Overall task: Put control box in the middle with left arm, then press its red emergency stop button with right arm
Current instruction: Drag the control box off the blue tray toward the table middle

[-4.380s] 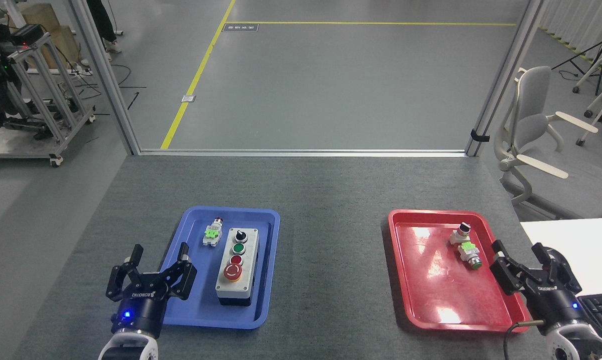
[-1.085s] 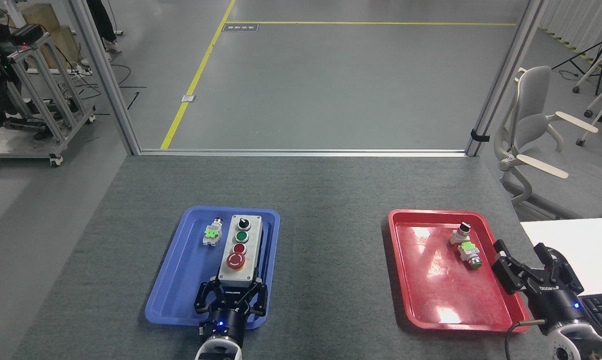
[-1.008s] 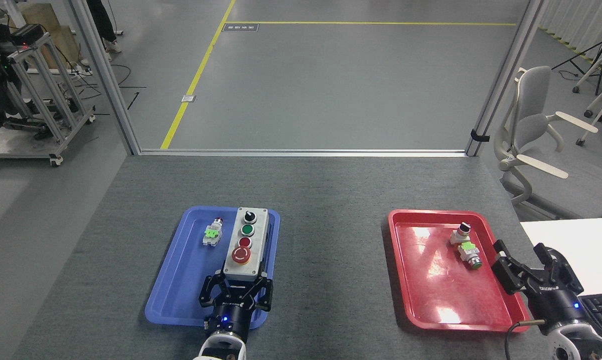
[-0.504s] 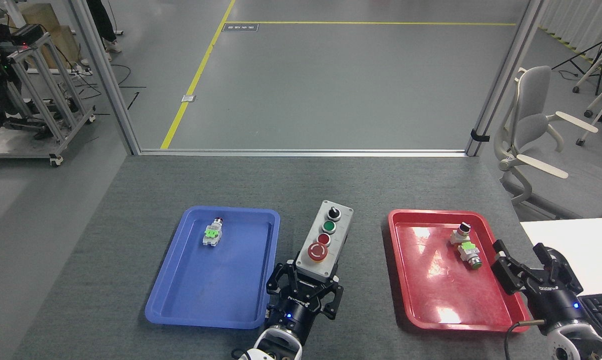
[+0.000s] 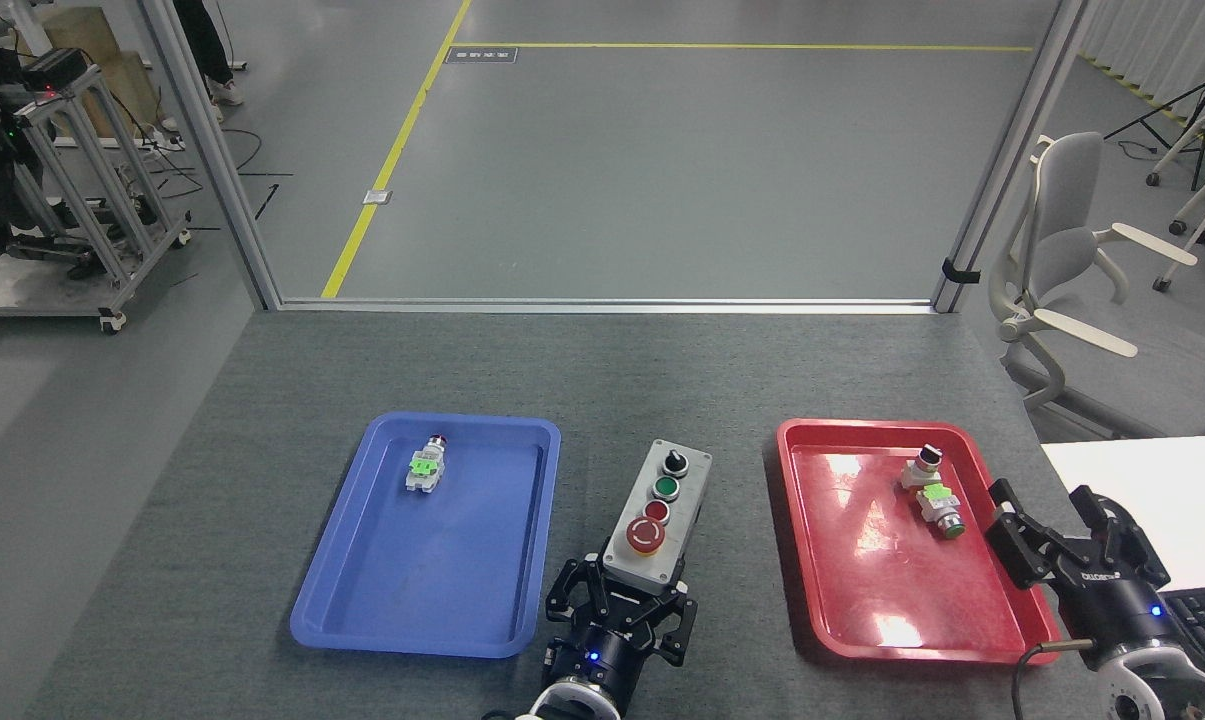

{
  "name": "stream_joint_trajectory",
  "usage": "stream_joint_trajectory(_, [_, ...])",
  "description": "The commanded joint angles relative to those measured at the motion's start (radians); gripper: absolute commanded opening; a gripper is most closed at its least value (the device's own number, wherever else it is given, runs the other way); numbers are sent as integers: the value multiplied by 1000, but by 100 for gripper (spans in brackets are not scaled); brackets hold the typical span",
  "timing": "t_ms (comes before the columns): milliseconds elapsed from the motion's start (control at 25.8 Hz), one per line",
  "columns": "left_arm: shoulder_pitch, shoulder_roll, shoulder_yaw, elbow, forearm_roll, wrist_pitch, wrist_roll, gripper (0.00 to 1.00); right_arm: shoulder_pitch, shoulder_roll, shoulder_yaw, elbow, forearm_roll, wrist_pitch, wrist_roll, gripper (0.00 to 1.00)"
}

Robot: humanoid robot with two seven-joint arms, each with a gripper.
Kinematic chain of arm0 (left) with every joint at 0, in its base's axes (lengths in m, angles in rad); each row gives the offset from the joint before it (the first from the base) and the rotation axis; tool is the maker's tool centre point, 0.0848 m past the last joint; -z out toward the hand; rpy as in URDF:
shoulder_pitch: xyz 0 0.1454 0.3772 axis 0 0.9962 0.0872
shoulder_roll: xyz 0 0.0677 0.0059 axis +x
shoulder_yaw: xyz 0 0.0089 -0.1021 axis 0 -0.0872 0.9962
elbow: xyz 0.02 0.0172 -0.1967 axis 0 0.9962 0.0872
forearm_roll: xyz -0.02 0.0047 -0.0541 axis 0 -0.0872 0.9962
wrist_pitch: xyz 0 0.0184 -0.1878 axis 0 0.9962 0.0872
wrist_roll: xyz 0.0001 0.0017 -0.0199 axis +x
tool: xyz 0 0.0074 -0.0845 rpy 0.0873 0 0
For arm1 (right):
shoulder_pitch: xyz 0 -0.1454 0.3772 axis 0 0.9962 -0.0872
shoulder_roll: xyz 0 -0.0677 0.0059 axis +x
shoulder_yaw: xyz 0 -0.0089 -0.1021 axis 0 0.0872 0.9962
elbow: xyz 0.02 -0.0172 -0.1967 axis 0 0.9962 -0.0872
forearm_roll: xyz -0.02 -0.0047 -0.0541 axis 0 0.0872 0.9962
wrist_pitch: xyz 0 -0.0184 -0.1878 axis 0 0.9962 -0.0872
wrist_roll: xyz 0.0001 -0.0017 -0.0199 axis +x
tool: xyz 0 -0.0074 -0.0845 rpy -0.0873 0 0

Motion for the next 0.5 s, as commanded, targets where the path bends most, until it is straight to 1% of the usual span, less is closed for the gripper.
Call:
stream_joint_trajectory(0, [-7, -2, -9, -2, 61, 135, 9, 0, -1, -1, 0, 2, -1, -2, 1, 100])
stream_joint_trajectory(78, [-12, -2, -39, -4, 128, 196, 9, 0, -1, 1, 0, 3, -1, 4, -1, 100])
stream_joint_trajectory(155, [-20, -2, -69, -4, 159, 231, 9, 0, -1, 1, 0, 5, 1, 4, 1, 100])
stream_joint_trajectory(310, [-23, -2, -112, 4, 165, 265, 5, 0, -1, 2, 2, 7, 1, 2, 1, 100])
stream_joint_trajectory(465, [-23, -2, -118, 18, 174, 313, 3, 0, -1, 2, 0, 7, 1, -2, 1, 100])
